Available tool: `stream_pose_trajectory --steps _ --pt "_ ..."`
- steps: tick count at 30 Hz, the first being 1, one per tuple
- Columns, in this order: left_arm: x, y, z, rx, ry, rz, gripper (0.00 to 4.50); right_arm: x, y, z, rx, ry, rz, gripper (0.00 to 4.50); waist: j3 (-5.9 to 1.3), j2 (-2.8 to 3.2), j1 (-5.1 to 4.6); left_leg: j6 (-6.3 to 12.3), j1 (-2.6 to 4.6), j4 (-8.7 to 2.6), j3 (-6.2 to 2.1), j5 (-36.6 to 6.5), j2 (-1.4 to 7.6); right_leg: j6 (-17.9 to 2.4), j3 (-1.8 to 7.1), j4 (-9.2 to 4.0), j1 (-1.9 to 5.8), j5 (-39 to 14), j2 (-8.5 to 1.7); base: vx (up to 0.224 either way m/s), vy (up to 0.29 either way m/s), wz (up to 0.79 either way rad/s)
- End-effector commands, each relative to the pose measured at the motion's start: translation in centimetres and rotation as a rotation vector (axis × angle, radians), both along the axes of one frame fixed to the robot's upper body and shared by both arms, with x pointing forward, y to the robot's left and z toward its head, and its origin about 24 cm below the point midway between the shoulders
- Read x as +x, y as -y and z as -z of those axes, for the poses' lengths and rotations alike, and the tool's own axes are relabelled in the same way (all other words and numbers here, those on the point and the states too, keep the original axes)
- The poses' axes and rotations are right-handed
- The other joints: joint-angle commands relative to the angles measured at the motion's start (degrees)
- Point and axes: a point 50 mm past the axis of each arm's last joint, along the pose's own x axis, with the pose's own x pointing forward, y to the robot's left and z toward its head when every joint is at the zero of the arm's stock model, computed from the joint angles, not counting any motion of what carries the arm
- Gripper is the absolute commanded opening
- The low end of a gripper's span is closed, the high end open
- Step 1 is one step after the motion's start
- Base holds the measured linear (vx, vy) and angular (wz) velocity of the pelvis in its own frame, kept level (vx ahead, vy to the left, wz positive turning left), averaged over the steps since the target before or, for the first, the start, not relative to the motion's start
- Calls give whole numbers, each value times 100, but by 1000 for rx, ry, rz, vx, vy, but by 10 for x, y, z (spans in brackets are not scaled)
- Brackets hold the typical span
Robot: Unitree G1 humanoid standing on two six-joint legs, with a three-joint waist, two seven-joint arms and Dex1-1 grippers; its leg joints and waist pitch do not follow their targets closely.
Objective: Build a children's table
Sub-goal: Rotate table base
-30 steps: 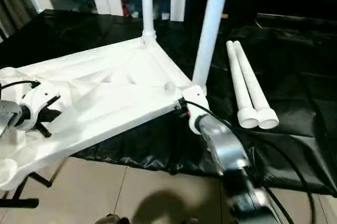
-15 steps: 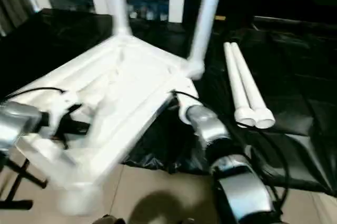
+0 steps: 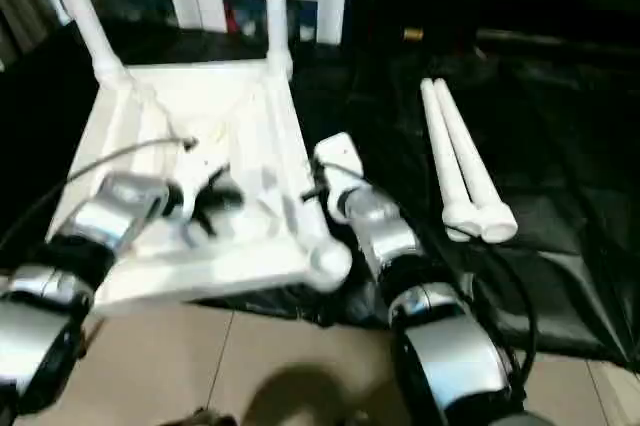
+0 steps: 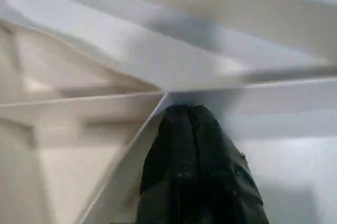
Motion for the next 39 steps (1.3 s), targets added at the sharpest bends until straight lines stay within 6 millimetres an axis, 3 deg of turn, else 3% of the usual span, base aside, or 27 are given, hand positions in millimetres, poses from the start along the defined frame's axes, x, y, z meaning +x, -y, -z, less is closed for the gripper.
stream_pose_trajectory --steps 1,5,8,11,13,14,15,16,18,20,21,26,29,30,33,34,35,39 --pt "6 -10 -6 67 105 -62 0 6 13 -15 -2 42 51 4 -504 97 16 14 135 -363 -138 -860 205 -1508 277 -307 372 173 -380 0 0 0" --pt "12 -17 -14 51 249 -148 0 9 35 -27 17 90 117 4 -513 124 27 85 115 -348 -153 -821 194 -1444 264 -303 397 289 -374 0 0 0" --pt "13 -15 -18 -43 267 -157 0 12 49 -32 13 87 170 20 -506 137 28 77 130 -335 -133 -858 186 -1592 256 -325 368 180 -374 0 0 0" --pt "11 -9 -27 -167 284 -83 0 15 71 -37 -34 39 249 34 -500 112 51 98 128 -335 -130 -840 186 -1681 251 -322 375 145 -378 0 0 0" --pt "8 -3 -32 -231 263 -4 0 16 79 -41 -48 26 274 55 -502 127 90 87 132 -320 -117 -802 202 -1742 257 -307 374 117 -397 0 0 0" --pt "3 3 -38 -287 246 95 40 16 87 -45 -57 9 299 68 -499 119 124 103 118 -318 -112 -748 211 -1748 256 -286 378 135 -400 0 0 0" --pt "0 6 -42 -307 233 144 40 17 91 -48 -63 6 307 68 -502 129 149 113 122 -318 -107 -721 224 -1755 254 -284 371 134 -405 0 0 0" --pt "-2 7 -44 -316 228 169 40 17 93 -49 -67 6 310 79 -495 37 162 142 95 -321 -89 -660 232 -1760 253 -271 376 180 -395 0 0 0" --pt "-13 15 -50 -354 186 273 40 17 101 -53 -75 0 336 91 -495 71 202 174 96 -307 -87 -592 247 -1743 255 -245 358 111 -426 0 0 0" --pt "-23 21 -53 -382 140 360 83 17 106 -55 -85 -15 354 121 -488 65 235 157 108 -306 -74 -606 248 -1683 261 -251 339 -103 -422 0 0 0" --pt "-27 23 -54 -392 116 396 83 18 108 -56 -89 -22 363 121 -475 69 225 156 99 -313 -67 -629 244 -1645 260 -274 322 -196 -403 0 0 0" --pt "-41 30 -53 -388 44 504 128 15 118 -53 -109 -89 397 166 -446 112 200 -130 148 -341 -67 -1002 231 -1444 270 -335 282 -713 -366 0 0 0" --pt "-43 32 -57 -387 46 510 168 14 123 -51 -107 -116 416 201 -449 108 192 -175 111 -346 -81 -970 215 -1386 270 -328 310 -620 -363 0 0 0" --pt "-46 34 -60 -389 33 519 168 13 128 -50 -107 -129 440 201 -463 155 194 -197 120 -341 -89 -929 218 -1394 266 -307 315 -530 -371 0 0 0" --pt "-47 36 -61 -387 26 525 173 12 132 -50 -109 -130 451 217 -464 119 181 -160 103 -332 -83 -846 201 -1421 261 -305 324 -394 -351 0 0 0" --pt "-48 37 -62 -384 20 530 194 11 136 -50 -111 -131 463 238 -466 157 185 -149 102 -325 -82 -850 196 -1425 259 -304 322 -381 -348 0 0 0" --pt "-48 38 -63 -385 16 534 194 11 138 -50 -113 -133 467 238 -465 130 182 -132 98 -321 -77 -833 189 -1433 258 -308 328 -351 -339 0 0 0" --pt "-50 39 -64 -386 9 535 222 10 145 -50 -114 -137 487 270 -463 141 183 -88 96 -313 -75 -835 190 -1441 253 -321 326 -437 -339 0 0 0"
